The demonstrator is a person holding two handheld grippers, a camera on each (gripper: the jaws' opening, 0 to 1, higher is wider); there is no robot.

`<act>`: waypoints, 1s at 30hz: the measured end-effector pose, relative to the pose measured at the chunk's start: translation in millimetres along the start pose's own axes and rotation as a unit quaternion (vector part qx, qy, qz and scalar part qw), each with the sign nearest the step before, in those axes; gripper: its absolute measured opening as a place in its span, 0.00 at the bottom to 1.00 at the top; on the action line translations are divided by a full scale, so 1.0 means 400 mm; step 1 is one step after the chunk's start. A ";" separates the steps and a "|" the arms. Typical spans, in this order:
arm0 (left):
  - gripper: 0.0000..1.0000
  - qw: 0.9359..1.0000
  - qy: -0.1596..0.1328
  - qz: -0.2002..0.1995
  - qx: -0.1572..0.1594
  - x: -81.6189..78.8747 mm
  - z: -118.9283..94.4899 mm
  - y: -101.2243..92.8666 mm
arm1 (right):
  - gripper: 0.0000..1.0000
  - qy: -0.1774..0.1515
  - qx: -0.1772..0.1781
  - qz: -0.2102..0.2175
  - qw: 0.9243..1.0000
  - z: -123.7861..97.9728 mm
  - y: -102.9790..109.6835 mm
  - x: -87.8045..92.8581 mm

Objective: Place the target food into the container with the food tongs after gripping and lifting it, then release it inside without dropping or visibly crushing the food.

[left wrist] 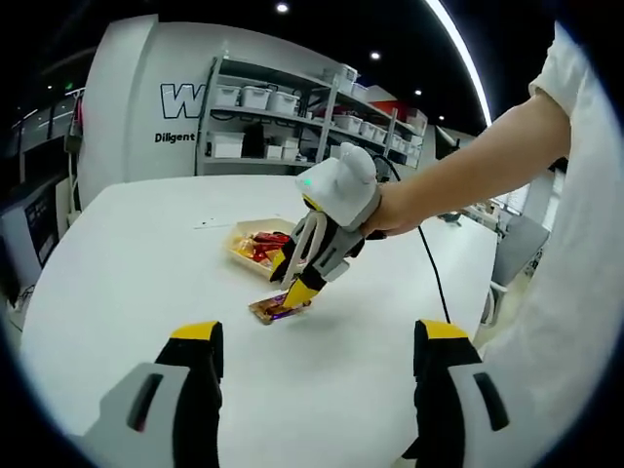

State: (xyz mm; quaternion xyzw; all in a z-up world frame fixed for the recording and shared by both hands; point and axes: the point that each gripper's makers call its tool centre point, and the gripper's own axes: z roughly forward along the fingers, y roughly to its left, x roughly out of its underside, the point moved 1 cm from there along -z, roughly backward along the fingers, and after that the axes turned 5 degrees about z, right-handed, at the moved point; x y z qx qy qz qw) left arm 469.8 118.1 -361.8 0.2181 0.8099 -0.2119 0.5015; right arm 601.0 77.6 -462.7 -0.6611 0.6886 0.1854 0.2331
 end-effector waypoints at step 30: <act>0.77 1.000 0.002 -0.006 -0.003 0.017 0.000 0.013 | 0.16 0.012 -0.022 -0.015 1.000 0.020 0.010 0.009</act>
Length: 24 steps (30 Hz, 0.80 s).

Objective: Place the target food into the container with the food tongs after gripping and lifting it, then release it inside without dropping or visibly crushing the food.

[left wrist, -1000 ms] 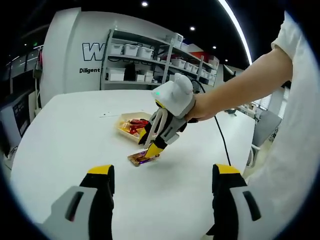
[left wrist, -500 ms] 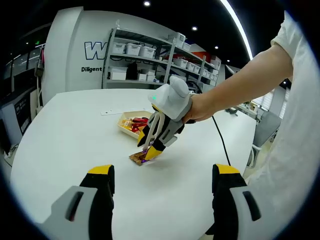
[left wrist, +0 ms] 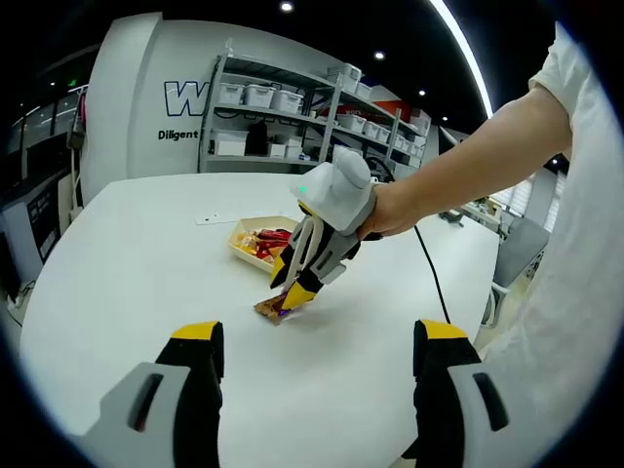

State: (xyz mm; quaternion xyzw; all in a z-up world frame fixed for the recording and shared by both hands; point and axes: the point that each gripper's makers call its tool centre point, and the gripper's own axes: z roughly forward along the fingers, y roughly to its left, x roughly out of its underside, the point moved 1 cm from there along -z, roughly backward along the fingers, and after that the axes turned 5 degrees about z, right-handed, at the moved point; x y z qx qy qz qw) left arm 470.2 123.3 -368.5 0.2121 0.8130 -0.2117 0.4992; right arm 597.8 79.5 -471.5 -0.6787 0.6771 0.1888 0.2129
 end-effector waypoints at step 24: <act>0.77 0.999 -0.009 0.020 0.030 -0.042 0.045 -0.036 | 0.16 -0.025 0.063 0.044 0.997 -0.178 -0.120 -0.003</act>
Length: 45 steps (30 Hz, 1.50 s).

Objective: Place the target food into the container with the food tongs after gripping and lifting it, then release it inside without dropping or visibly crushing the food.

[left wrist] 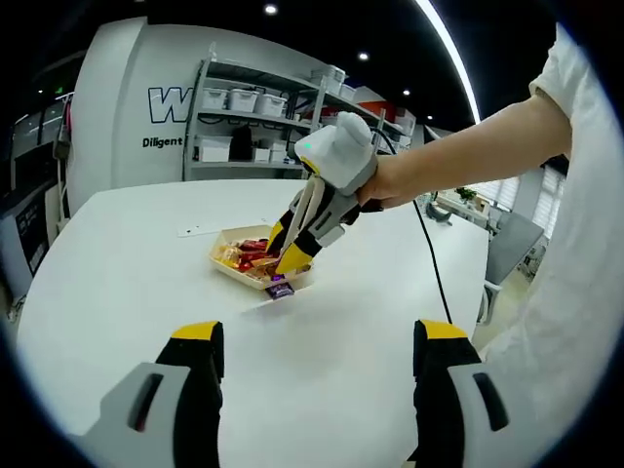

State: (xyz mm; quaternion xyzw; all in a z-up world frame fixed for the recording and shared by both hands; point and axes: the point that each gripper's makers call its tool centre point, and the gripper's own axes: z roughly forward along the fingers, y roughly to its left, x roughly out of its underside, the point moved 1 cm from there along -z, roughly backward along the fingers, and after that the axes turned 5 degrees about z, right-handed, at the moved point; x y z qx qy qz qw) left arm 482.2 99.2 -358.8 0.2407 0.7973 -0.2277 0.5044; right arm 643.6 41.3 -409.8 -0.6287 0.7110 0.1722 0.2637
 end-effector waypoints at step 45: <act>0.77 1.000 0.003 0.003 0.002 0.005 0.005 0.005 | 0.18 -0.004 0.030 0.036 0.999 -0.051 -0.128 0.030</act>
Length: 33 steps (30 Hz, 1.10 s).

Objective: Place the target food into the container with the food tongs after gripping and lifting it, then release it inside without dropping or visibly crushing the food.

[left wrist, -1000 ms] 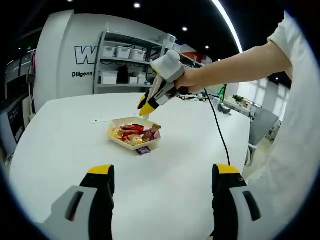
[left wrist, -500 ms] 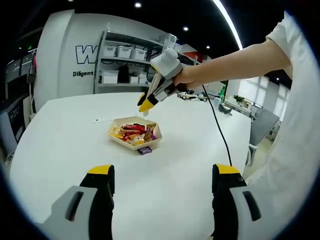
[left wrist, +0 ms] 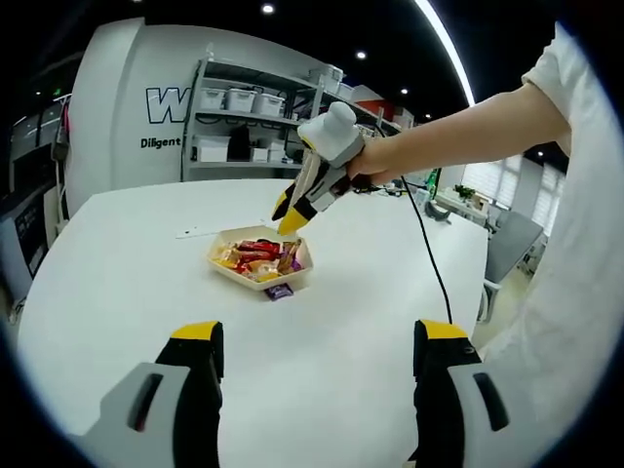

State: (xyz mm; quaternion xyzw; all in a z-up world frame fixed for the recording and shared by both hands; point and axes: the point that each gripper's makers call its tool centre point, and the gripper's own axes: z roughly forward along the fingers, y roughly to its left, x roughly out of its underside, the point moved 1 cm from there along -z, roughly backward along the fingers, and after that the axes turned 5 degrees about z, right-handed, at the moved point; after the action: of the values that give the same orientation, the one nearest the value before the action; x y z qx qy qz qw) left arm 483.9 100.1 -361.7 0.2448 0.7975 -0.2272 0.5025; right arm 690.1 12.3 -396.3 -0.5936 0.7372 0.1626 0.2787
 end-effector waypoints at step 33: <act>0.77 1.000 0.010 -0.001 -0.003 0.006 -0.010 -0.012 | 0.18 0.014 -0.048 0.002 0.999 0.076 0.151 0.104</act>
State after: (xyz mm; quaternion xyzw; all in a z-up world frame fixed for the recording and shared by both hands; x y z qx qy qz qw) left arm 477.3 99.4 -361.8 0.2451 0.8034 -0.2229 0.4948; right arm 632.3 11.5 -451.0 -0.6068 0.7338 0.1905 0.2388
